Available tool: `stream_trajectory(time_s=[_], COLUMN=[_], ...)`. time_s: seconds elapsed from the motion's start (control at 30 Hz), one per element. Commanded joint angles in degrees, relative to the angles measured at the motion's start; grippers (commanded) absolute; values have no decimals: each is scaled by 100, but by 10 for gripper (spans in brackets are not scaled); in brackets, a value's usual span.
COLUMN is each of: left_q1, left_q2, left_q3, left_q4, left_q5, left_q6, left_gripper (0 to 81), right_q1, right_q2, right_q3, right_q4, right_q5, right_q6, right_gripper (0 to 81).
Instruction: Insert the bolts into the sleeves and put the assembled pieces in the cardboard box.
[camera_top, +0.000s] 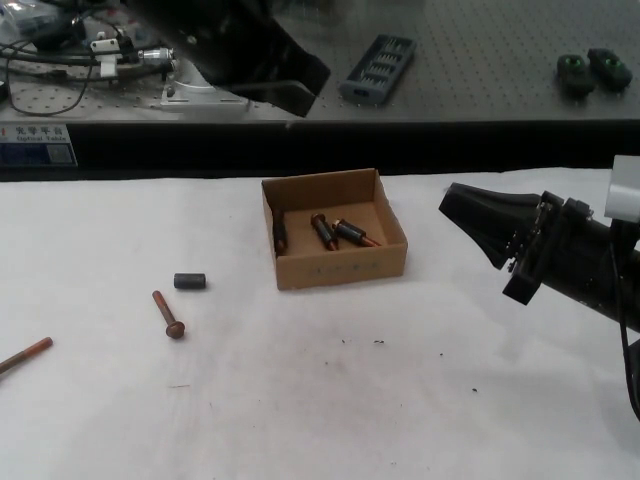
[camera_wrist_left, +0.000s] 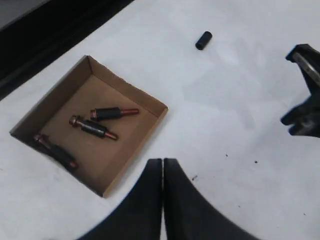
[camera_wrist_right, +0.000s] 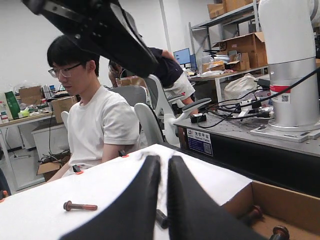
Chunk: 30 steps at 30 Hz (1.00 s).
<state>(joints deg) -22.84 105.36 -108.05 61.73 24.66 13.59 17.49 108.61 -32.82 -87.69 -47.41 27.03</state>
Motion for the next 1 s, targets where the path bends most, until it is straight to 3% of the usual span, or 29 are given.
stream_trajectory(time_s=[0.0, 0.17, 0.4, 0.57, 0.7, 0.97], left_q1=[-47, -57, -57, -57, -57, -57], left_q2=[-518, -1499, -3466, -4691, -5302, -5711], left_q3=[231, 1678, 4933, 6832, 7795, 8923], left_q4=[280, -529, -3221, -5345, -6233, -6685], left_q5=[54, 5, -341, -473, -568, -1511], left_q6=[-38, -100, -595, -1639, -2156, -2224], left_gripper=[6, 6, 6, 6, 6, 6], right_q1=[-34, -34, -3, -3, 74, 450], right_q2=[1, 1, 1, 1, -57, -404], right_q3=[-8, -8, -8, -8, -21, -104], right_q4=[-5, -5, -5, -5, -5, 437], right_q5=[-8, -269, -378, -427, -589, -714], right_q6=[38, 38, 82, 168, 234, 158], right_gripper=[66, 66, 66, 66, 66, 66])
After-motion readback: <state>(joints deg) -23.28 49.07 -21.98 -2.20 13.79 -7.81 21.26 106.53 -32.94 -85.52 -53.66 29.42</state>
